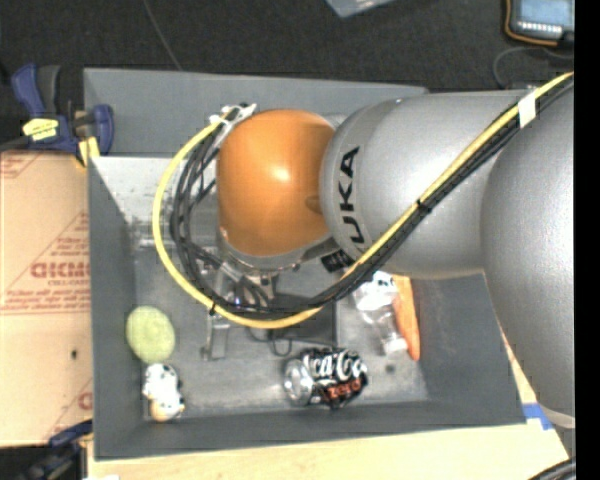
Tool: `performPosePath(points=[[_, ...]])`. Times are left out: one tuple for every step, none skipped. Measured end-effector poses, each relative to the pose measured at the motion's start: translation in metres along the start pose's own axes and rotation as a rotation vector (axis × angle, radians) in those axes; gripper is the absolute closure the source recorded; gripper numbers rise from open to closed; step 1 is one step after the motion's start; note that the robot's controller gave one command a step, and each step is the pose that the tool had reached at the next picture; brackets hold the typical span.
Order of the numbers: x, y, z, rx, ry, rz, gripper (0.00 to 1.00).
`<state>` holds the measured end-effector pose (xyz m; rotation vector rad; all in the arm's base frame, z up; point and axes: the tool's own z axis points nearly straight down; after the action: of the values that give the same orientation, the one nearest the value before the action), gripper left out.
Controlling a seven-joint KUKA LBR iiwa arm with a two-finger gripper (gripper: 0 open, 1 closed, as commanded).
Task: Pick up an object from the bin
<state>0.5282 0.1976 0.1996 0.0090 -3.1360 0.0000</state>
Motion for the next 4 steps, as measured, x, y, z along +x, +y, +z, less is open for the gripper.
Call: performPosePath(points=[[-0.002,-0.001,-0.005,-0.002,-0.008,0.005,0.00],[-0.005,-0.012,0.042,-0.003,-0.013,-0.022,0.00],[-0.016,-0.046,0.102,-0.002,-0.013,-0.058,0.00],[-0.022,-0.093,0.112,0.000,0.001,-0.040,0.00]])
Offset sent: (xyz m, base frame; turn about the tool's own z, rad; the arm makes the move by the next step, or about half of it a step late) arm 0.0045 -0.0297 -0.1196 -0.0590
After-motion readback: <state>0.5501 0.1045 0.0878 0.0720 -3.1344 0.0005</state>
